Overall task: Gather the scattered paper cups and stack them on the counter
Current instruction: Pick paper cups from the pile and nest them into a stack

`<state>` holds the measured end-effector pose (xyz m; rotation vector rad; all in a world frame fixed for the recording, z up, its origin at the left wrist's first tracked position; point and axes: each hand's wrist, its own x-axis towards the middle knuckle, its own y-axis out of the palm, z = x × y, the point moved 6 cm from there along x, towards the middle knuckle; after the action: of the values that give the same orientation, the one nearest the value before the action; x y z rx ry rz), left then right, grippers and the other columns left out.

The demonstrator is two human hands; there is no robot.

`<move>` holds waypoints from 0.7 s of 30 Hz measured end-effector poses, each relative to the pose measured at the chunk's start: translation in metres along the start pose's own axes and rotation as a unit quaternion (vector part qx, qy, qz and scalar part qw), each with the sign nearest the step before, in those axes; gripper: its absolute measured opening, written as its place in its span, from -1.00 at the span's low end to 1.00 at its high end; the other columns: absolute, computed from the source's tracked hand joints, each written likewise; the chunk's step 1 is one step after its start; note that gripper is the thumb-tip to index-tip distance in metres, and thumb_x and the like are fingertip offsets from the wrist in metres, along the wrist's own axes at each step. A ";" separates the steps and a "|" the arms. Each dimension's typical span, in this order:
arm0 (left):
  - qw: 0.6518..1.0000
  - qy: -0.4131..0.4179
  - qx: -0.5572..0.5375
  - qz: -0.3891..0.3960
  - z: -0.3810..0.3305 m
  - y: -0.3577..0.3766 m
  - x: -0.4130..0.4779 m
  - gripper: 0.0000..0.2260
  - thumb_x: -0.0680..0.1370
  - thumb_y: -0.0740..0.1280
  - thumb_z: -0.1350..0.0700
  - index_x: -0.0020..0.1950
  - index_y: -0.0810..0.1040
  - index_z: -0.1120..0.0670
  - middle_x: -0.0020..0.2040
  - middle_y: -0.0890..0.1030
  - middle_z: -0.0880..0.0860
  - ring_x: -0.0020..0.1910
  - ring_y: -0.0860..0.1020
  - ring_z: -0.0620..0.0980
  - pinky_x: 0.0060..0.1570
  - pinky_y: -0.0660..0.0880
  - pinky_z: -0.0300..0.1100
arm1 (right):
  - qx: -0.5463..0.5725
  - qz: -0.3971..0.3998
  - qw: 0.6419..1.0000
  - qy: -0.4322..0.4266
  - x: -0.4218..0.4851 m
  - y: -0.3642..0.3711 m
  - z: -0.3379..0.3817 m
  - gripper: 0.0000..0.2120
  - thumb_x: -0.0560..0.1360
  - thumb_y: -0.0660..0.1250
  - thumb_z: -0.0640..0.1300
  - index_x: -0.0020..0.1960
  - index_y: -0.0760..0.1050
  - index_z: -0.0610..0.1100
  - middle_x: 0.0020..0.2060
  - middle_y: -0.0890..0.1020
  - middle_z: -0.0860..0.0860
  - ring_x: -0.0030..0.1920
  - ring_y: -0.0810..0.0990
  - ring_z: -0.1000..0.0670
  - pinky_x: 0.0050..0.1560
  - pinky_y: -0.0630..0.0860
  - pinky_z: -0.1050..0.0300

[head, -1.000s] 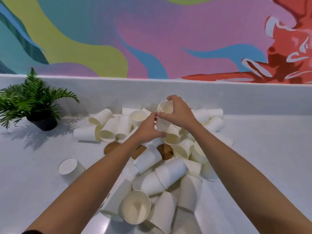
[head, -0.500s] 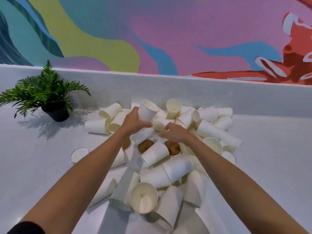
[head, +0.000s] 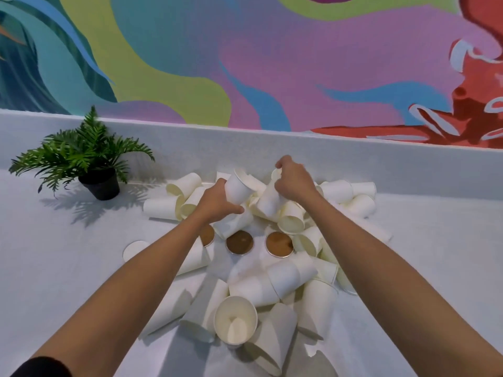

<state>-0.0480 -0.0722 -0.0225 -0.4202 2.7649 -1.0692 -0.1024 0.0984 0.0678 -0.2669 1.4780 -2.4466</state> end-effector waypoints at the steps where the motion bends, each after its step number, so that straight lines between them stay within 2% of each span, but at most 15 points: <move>1: 1.000 0.000 0.001 0.001 -0.001 0.001 0.000 -0.34 0.31 0.57 0.02 0.30 0.34 0.10 0.16 0.54 0.09 0.07 0.51 0.09 -0.07 0.46 -0.09 | -0.013 -0.048 0.999 -0.011 0.001 -0.015 0.005 -0.60 0.52 0.25 -0.30 0.34 0.31 -0.15 0.14 0.56 -0.16 0.08 0.56 -0.19 0.08 0.49 0.00; 3: 1.000 0.003 -0.003 0.008 -0.005 0.005 0.000 -0.34 0.32 0.57 0.03 0.31 0.34 0.10 0.17 0.53 0.09 0.05 0.49 0.07 -0.09 0.42 -0.11 | -0.003 -0.128 0.991 -0.041 0.001 -0.036 0.014 -0.63 0.53 0.24 -0.30 0.31 0.33 -0.13 0.11 0.58 -0.16 0.05 0.57 -0.20 0.07 0.52 -0.01; 5: 1.000 0.016 -0.007 0.021 -0.013 0.010 0.000 -0.34 0.33 0.56 0.03 0.32 0.33 0.10 0.16 0.52 0.07 0.04 0.47 0.05 -0.10 0.40 -0.12 | 0.012 -0.151 0.985 -0.086 0.001 -0.040 0.023 -0.68 0.55 0.19 -0.30 0.28 0.34 -0.11 0.07 0.59 -0.17 0.02 0.56 -0.20 -0.03 0.49 0.00; 9: 0.998 0.034 -0.046 0.039 -0.031 0.021 0.001 -0.38 0.32 0.56 0.05 0.29 0.37 0.09 0.11 0.52 0.02 0.06 0.51 0.06 -0.08 0.45 -0.10 | 0.007 -0.074 0.985 -0.153 -0.005 -0.013 0.027 -0.71 0.59 0.15 -0.25 0.29 0.36 -0.11 0.12 0.57 -0.13 0.06 0.54 -0.14 -0.09 0.40 0.13; 13: 0.991 0.029 -0.112 0.059 -0.038 0.031 0.000 -0.39 0.24 0.56 -0.02 0.20 0.40 0.06 0.08 0.56 0.04 0.07 0.55 0.10 -0.02 0.54 -0.02 | 0.097 -0.007 0.979 -0.178 -0.005 0.008 0.016 -0.74 0.63 0.10 -0.19 0.26 0.45 -0.12 0.16 0.60 -0.07 0.11 0.56 -0.08 0.01 0.44 0.18; 15: 0.991 0.024 -0.118 0.057 -0.035 0.035 0.000 -0.38 0.28 0.56 -0.01 0.23 0.37 0.06 0.11 0.52 0.03 0.09 0.52 0.08 -0.05 0.51 -0.08 | 0.155 -0.031 0.972 -0.173 -0.001 0.007 0.003 -0.73 0.64 0.09 -0.18 0.20 0.52 -0.14 0.08 0.63 -0.06 0.07 0.56 -0.05 0.04 0.46 0.18; 16: 0.992 0.021 -0.114 0.052 -0.033 0.034 0.001 -0.36 0.30 0.56 0.00 0.27 0.35 0.07 0.13 0.50 0.03 0.09 0.51 0.07 -0.08 0.48 -0.11 | 0.166 -0.055 0.972 -0.155 0.003 0.005 -0.007 -0.73 0.64 0.09 -0.19 0.18 0.53 -0.15 0.05 0.64 -0.06 0.05 0.55 -0.04 0.00 0.44 0.23; 17: 0.993 0.017 -0.107 0.046 -0.028 0.033 0.002 -0.35 0.31 0.56 0.01 0.30 0.33 0.08 0.15 0.48 0.04 0.10 0.49 0.06 -0.11 0.47 -0.15 | 0.145 -0.079 0.977 -0.136 0.008 0.006 -0.020 -0.74 0.63 0.10 -0.19 0.18 0.53 -0.14 0.04 0.64 -0.07 0.04 0.54 -0.03 -0.04 0.42 0.25; 18: 0.994 0.011 -0.101 0.042 -0.023 0.031 0.003 -0.33 0.32 0.56 0.02 0.32 0.32 0.08 0.16 0.48 0.03 0.11 0.49 0.05 -0.14 0.45 -0.17 | 0.079 -0.093 0.985 -0.124 0.012 0.008 -0.032 -0.75 0.61 0.12 -0.19 0.19 0.52 -0.13 0.06 0.63 -0.08 0.06 0.53 -0.04 -0.04 0.42 0.23; 19: 0.995 0.008 -0.095 0.038 -0.018 0.028 0.006 -0.32 0.32 0.56 0.01 0.34 0.32 0.08 0.17 0.47 0.02 0.11 0.49 0.05 -0.17 0.43 -0.19 | -0.033 -0.086 0.988 -0.125 0.015 0.014 -0.042 -0.75 0.59 0.15 -0.17 0.21 0.50 -0.12 0.10 0.62 -0.08 0.09 0.51 -0.07 0.00 0.44 0.15; 21: 0.996 0.000 -0.086 0.034 -0.010 0.024 0.008 -0.32 0.32 0.56 -0.01 0.33 0.33 0.09 0.14 0.47 0.01 0.10 0.49 0.04 -0.22 0.40 -0.24 | -0.258 -0.011 0.956 -0.137 0.016 0.037 -0.060 -0.69 0.54 0.20 -0.10 0.26 0.44 -0.10 0.13 0.59 -0.08 0.17 0.47 -0.13 0.13 0.40 -0.02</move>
<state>-0.0630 -0.0516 -0.0314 -0.3450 2.8591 -0.8205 -0.1304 0.1266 0.0078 -0.6949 1.9550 -1.8920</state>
